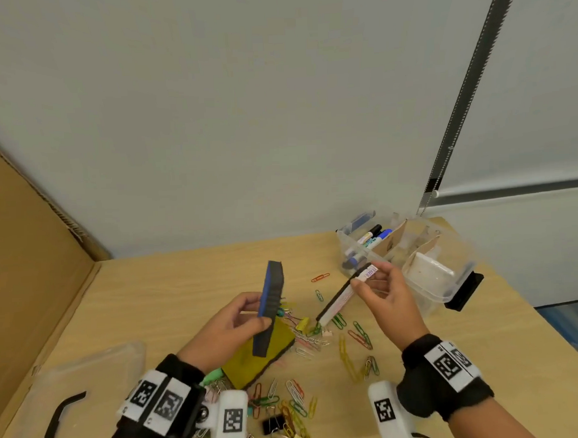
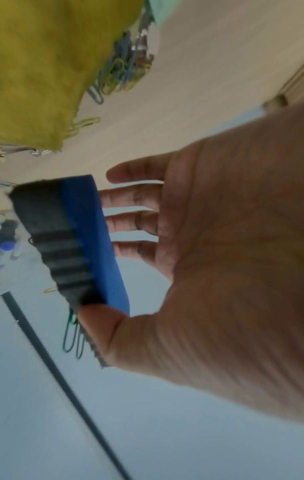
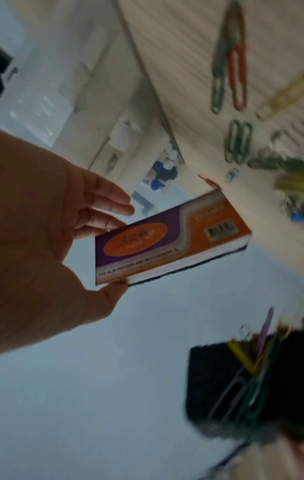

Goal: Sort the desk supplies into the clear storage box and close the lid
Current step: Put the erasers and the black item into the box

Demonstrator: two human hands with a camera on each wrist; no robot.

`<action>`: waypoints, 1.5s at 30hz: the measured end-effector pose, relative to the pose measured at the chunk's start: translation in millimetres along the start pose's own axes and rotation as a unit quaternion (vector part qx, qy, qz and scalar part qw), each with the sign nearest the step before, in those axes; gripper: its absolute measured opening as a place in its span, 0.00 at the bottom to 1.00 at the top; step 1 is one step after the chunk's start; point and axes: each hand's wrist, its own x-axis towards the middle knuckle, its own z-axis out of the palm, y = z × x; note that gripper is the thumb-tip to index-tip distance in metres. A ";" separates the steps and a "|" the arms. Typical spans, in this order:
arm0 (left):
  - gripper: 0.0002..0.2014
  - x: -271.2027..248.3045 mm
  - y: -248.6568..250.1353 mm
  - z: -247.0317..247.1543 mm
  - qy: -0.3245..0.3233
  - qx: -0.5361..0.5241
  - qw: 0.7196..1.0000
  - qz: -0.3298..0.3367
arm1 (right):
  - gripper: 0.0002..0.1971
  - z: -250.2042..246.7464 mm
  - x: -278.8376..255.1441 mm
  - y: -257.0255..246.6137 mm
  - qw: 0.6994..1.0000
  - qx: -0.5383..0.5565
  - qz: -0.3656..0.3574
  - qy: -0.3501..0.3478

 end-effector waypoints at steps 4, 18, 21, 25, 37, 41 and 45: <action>0.12 9.7 -8.7 -10.9 0.038 -0.104 0.992 -0.064 | 0.14 3.7 4.4 -4.5 0.997 0.056 0.023 -0.049; 0.22 14.8 -8.1 -0.4 0.077 -0.335 0.930 -0.129 | 0.31 32.5 -6.1 -0.5 0.945 0.197 0.199 -0.172; 0.21 17.2 -5.0 9.0 0.072 -0.329 0.932 -0.131 | 0.34 31.6 -9.0 2.4 0.957 0.163 0.157 -0.182; 0.20 25.2 1.0 22.7 0.089 -0.314 0.938 -0.119 | 0.31 32.3 -16.4 -5.9 0.975 0.028 0.008 -0.222; 0.23 42.7 16.0 56.0 0.091 -0.312 0.938 -0.122 | 0.38 22.1 -32.7 -3.7 0.894 -0.196 -0.268 -0.302; 0.22 46.4 17.8 61.0 0.106 -0.317 0.934 -0.127 | 0.42 22.8 -35.3 0.6 0.860 -0.262 -0.301 -0.318; 0.23 46.6 10.3 64.7 0.105 -0.313 0.932 -0.147 | 0.39 8.3 -34.8 13.2 0.828 -0.312 -0.313 -0.345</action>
